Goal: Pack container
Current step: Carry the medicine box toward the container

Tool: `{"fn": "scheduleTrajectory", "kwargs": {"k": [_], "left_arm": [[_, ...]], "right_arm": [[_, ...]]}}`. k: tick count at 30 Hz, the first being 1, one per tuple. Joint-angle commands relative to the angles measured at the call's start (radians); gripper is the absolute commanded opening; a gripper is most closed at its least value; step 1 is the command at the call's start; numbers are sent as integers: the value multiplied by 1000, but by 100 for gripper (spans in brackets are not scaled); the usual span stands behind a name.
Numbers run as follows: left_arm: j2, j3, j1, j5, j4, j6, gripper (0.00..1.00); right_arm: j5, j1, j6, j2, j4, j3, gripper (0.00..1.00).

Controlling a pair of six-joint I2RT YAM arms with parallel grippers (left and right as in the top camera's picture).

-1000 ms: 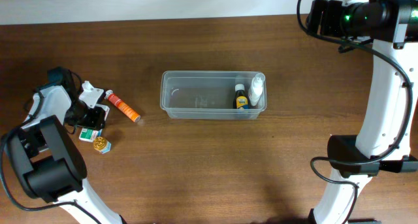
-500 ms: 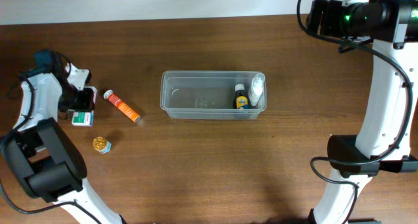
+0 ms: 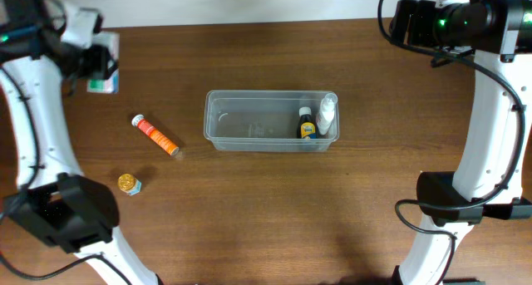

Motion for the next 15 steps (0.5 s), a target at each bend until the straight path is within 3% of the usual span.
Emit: {"fn": "scheduleTrajectory", "kwargs": {"k": [1,5,11,15], "left_arm": [[9,58,-123,48,-13,52,45],[9,61,-262,42,-4,164,45],[10,61,-489,-144,14,366,45],[30,60,-591,-171,24,480,43]], "right_arm": [[-5,3,1,-15,-6,11,98],[-5,3,1,-15,-6,11,98],[-5,3,1,-15,-6,11,98],[-5,3,1,-15,-6,11,98]]}}
